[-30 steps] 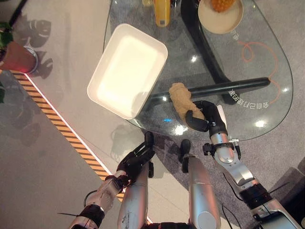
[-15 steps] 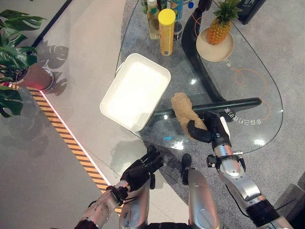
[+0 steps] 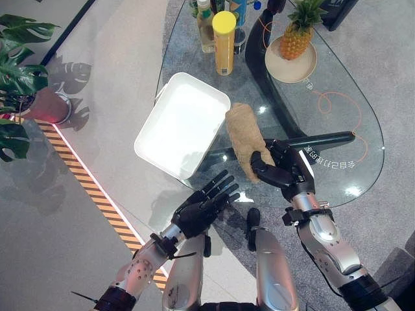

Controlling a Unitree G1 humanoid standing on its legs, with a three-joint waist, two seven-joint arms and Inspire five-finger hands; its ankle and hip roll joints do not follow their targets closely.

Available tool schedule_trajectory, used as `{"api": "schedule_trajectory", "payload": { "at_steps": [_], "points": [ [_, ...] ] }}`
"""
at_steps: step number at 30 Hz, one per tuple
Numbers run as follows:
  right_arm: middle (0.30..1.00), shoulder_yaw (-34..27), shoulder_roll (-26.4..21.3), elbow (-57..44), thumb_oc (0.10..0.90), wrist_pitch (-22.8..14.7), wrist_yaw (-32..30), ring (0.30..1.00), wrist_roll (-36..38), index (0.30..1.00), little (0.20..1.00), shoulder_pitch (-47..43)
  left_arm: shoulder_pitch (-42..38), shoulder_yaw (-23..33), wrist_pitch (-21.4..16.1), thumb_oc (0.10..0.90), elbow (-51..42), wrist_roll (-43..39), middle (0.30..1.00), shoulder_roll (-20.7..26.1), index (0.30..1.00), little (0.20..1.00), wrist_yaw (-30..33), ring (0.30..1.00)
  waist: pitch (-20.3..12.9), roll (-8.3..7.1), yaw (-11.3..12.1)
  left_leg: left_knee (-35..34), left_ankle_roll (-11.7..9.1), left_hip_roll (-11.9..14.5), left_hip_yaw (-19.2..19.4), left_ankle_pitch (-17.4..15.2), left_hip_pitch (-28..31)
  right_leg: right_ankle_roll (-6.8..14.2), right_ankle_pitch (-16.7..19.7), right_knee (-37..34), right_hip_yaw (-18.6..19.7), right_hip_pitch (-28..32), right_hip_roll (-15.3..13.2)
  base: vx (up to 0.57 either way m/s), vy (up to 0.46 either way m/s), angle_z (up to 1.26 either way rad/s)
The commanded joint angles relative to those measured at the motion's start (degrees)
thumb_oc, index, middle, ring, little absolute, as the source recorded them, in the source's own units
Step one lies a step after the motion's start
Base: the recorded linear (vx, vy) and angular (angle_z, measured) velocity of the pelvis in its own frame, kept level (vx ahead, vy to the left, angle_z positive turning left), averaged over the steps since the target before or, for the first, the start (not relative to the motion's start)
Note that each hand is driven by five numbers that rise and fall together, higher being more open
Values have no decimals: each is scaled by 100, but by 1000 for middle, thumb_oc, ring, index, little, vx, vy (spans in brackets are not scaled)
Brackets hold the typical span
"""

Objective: Wipe the table with a cloth and put it in the basket.

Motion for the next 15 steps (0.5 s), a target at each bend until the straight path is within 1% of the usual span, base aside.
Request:
{"api": "schedule_trajectory", "payload": {
  "at_steps": [1, 4, 8, 11, 13, 15],
  "points": [
    [300, -293, -80, -1337, 100, -1016, 614, 300, 359, 300, 200, -489, 104, 90, -123, 800, -755, -493, 900, 123, 900, 900, -225, 900, -149, -332, -46, 1249, 386, -341, 300, -894, -131, -68, 928, -1286, 371, 318, 467, 0, 0, 0],
    [300, -240, -74, -1412, 100, -936, 941, 300, 470, 300, 200, -488, 22, 172, -123, 800, -801, -662, 900, 128, 900, 900, -207, 900, -133, -357, -51, 1315, 390, -342, 309, -898, -178, -70, 923, -1251, 391, 289, 476, 0, 0, 0],
    [300, -169, -89, -1380, 100, -895, 1059, 300, 355, 300, 200, -459, -44, 281, -139, 800, -880, -962, 900, 98, 900, 900, -279, 900, -130, -380, -49, 1375, 387, -341, 319, -878, -239, -81, 926, -1231, 388, 263, 471, 0, 0, 0],
    [300, -152, -94, -1319, 100, -959, 1124, 300, 320, 300, 200, -418, -53, 414, -125, 800, -949, -1240, 900, 44, 900, 900, -387, 900, -130, -399, -39, 1439, 378, -329, 316, -874, -304, -91, 917, -1214, 376, 245, 462, 0, 0, 0],
    [300, -164, -103, -1339, 100, -996, 1193, 300, 347, 300, 200, -395, -63, 449, -198, 800, -963, -1231, 900, 54, 900, 900, -372, 900, -130, -408, -36, 1453, 373, -323, 304, -863, -334, -93, 917, -1208, 374, 235, 460, 0, 0, 0],
    [300, -170, -136, -1413, 100, -1066, 1448, 300, 479, 300, 200, -430, -109, 455, -270, 800, -1007, -1193, 900, 100, 900, 900, -251, 900, -130, -424, -36, 1478, 368, -324, 280, -849, -370, -95, 916, -1192, 379, 218, 460, 21, -23, -5]
  ]
}}
